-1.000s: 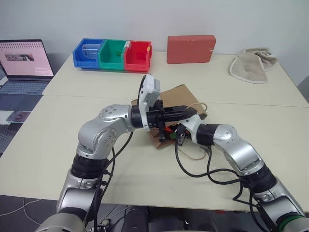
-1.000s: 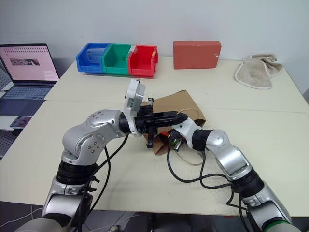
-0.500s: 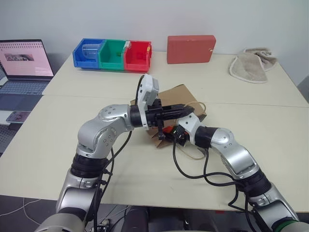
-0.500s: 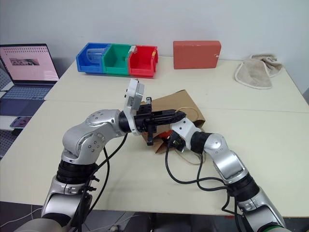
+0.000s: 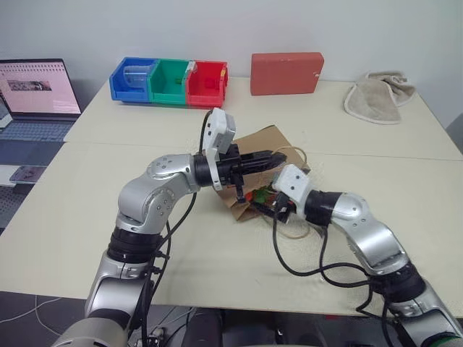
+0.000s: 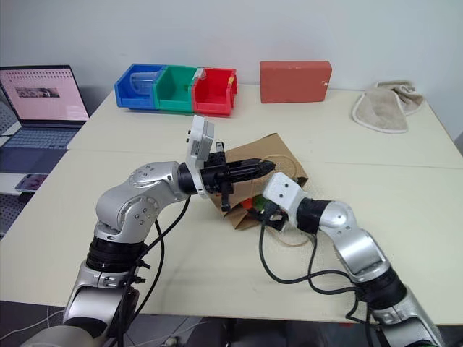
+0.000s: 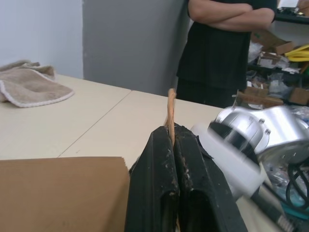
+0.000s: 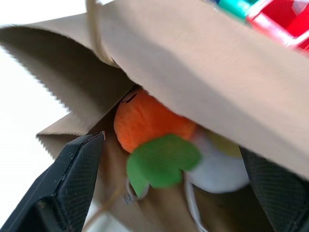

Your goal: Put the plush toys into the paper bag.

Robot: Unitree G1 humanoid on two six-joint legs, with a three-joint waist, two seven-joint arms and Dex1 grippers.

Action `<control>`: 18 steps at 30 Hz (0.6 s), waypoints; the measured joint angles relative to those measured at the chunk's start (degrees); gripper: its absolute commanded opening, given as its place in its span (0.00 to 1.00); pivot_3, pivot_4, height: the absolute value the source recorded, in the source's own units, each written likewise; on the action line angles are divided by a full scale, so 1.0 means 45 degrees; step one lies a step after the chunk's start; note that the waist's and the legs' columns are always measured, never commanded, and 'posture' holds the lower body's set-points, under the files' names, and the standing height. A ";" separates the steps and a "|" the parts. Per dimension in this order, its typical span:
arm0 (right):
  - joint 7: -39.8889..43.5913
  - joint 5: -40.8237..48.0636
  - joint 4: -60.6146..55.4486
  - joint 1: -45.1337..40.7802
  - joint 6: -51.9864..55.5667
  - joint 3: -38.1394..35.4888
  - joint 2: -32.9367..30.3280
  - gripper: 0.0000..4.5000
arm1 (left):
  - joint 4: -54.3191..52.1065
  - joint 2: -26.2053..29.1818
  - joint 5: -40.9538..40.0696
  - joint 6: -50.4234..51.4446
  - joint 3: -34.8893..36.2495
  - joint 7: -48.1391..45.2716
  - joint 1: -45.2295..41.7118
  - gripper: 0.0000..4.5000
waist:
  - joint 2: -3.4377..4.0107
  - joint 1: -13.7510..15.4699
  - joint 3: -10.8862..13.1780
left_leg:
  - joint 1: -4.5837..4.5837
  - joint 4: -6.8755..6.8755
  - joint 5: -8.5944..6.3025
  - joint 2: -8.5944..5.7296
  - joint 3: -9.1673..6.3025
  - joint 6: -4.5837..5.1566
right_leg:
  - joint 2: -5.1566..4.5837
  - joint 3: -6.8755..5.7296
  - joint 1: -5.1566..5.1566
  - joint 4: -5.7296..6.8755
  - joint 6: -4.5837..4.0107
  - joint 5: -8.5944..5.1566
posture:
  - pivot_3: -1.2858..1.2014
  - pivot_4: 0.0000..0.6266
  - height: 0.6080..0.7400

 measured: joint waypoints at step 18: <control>0.0913 0.3404 -0.1628 0.4365 0.2614 -0.3869 -0.2722 1.00 | 0.0052 -0.0009 0.0142 -0.0056 0.0072 -0.0030 0.0013 0.00 | -0.0004 -0.0029 -0.0001 | 0.0007 0.0018 0.0000 0.0004 0.0033 0.0002 | 0.0000 0.0021 0.0006 -0.0006 -0.0035 -0.0022 | 0.52 0.24 1.00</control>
